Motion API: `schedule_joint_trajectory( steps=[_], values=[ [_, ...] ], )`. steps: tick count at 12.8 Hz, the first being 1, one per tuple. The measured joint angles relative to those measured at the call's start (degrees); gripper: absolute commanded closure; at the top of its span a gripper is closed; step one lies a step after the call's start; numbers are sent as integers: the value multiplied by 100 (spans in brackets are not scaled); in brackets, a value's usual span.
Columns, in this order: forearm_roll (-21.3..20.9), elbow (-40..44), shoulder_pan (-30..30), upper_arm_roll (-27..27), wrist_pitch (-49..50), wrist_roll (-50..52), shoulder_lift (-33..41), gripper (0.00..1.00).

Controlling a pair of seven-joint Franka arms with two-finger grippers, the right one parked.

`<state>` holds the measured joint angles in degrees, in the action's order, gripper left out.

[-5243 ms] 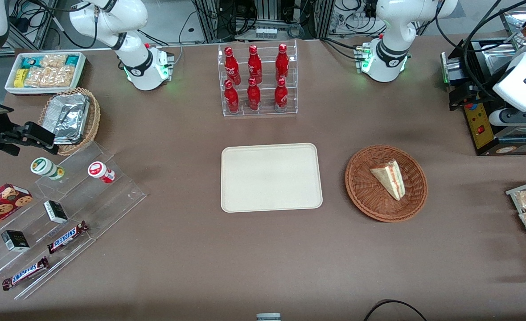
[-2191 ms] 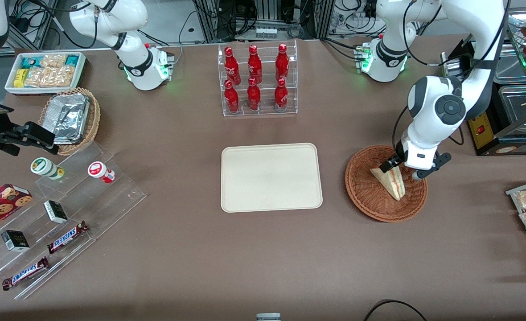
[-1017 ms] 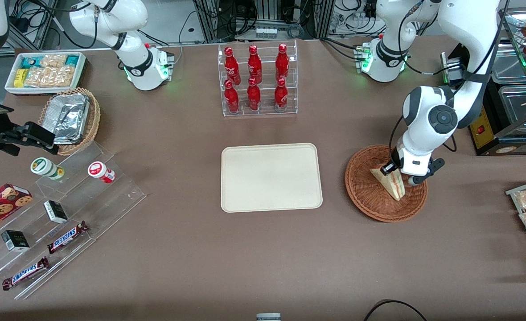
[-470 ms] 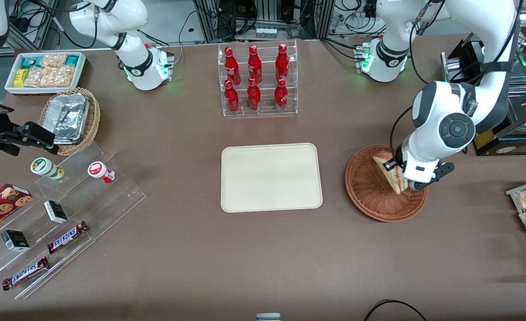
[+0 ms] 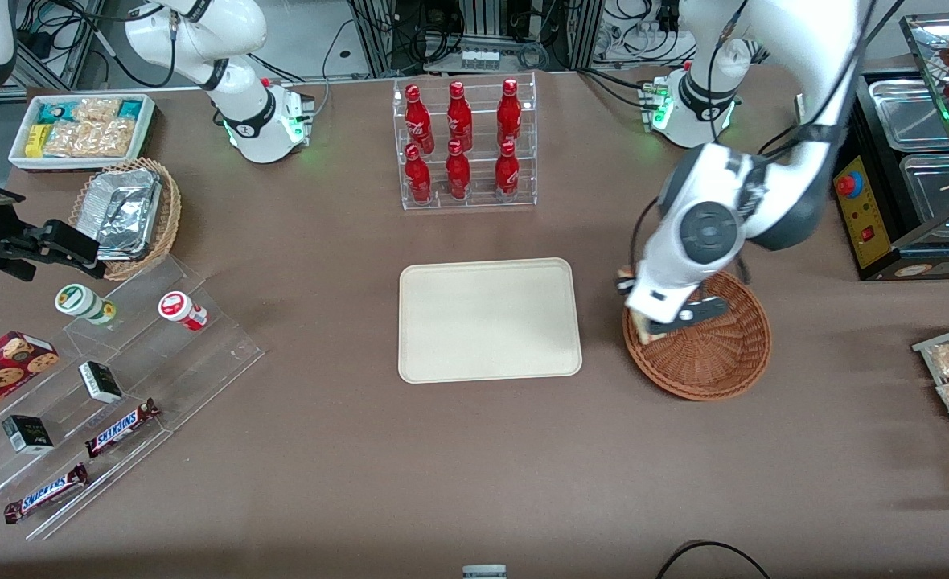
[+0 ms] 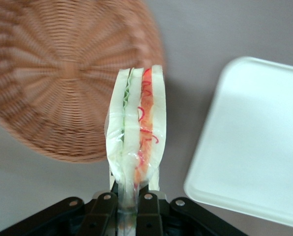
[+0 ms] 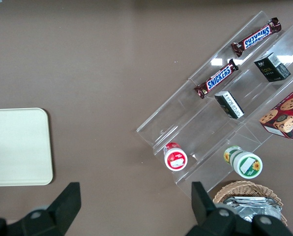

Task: Place sandwich from basket to tray
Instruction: 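Lift the sandwich with the left gripper and carry it toward the cream tray, then lower the sandwich onto the cream tray and open the left gripper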

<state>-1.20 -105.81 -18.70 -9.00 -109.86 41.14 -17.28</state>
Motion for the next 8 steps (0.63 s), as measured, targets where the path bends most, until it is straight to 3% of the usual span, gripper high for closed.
schedule_joint_trajectory(
  steps=[4, 8],
  values=[
    [7, 1153, -723, -6, 179, 489, -962, 96],
    [-4, 1904, -1546, -3, -283, 1396, -1834, 96]
  ],
)
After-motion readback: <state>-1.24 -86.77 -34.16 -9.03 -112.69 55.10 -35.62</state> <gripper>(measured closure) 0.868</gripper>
